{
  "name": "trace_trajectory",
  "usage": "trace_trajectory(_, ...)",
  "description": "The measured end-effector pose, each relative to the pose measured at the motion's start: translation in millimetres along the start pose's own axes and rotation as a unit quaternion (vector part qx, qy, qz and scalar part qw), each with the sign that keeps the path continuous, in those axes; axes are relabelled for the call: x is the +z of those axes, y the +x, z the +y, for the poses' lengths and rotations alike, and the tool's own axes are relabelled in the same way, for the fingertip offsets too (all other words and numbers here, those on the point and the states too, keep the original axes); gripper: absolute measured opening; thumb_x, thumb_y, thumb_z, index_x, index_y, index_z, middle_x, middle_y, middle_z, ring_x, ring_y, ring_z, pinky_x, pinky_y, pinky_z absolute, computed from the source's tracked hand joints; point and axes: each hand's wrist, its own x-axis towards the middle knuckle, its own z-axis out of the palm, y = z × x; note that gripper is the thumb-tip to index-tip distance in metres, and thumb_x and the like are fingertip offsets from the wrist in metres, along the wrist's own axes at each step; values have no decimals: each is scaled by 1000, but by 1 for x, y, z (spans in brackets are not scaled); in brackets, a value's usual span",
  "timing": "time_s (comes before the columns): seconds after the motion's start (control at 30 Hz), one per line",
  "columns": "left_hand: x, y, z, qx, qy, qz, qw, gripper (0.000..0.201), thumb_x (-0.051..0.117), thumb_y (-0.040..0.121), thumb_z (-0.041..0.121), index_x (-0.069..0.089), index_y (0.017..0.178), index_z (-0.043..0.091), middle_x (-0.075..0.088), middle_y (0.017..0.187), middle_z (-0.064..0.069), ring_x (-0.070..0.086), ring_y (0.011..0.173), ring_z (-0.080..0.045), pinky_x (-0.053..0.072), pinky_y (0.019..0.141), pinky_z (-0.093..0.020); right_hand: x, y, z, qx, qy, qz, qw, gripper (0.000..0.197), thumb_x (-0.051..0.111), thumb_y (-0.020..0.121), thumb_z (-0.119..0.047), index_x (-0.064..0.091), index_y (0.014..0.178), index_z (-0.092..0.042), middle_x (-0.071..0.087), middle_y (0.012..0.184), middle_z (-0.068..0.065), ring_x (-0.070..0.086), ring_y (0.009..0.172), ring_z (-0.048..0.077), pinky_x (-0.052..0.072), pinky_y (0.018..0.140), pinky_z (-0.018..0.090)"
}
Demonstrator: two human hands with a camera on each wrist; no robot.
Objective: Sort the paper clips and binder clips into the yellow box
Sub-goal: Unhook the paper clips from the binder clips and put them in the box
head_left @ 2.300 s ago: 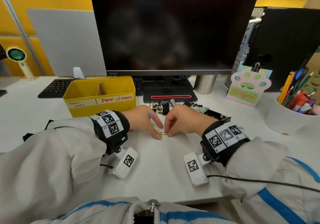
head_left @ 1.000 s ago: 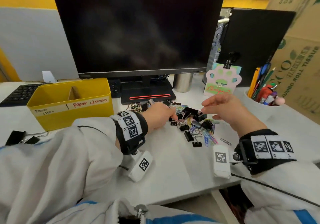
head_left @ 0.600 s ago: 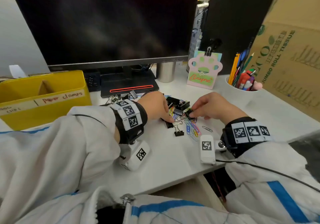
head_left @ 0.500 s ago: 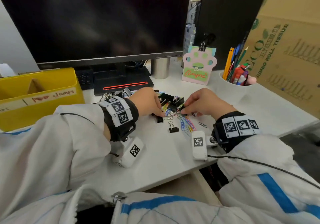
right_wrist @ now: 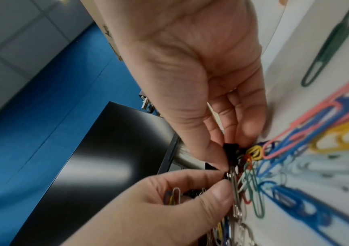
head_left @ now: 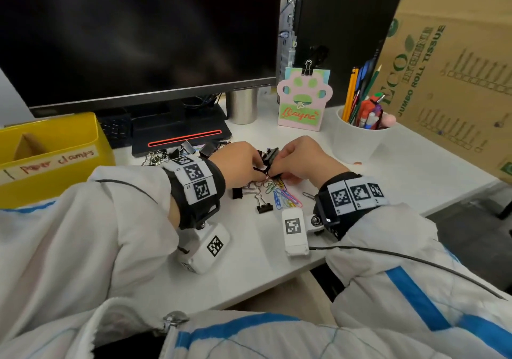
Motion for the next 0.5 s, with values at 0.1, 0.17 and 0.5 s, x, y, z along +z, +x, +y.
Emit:
trace_trajectory(0.1, -1, 1, -5, -30, -20, 1, 999, 27, 78, 82, 43, 77, 101, 24, 72, 103, 5, 65, 91, -13, 52, 77, -27, -3, -2, 1, 20, 106, -19, 994, 20, 83, 69, 7, 68, 77, -4, 67, 69, 17, 63, 55, 24, 63, 73, 42)
trace_trajectory(0.17, -5, -2, -10, -43, -32, 0, 999, 29, 79, 80, 47, 76, 97, 24, 70, 99, 8, 63, 89, -12, 51, 75, -28, -5, -3, 2, 22, 170, -23, 985, 19, 81, 71, 10, 66, 74, -2, 64, 68, 16, 59, 53, 21, 62, 63, 34)
trace_trajectory(0.5, -18, -19, -38, -95, -35, -8, 995, 20, 78, 83, 41, 72, 90, 24, 68, 107, 6, 61, 80, -9, 50, 63, -25, -32, 18, 19, 38, 174, 56, 982, 14, 77, 81, -3, 65, 88, -4, 65, 79, 15, 61, 66, 22, 59, 80, 34)
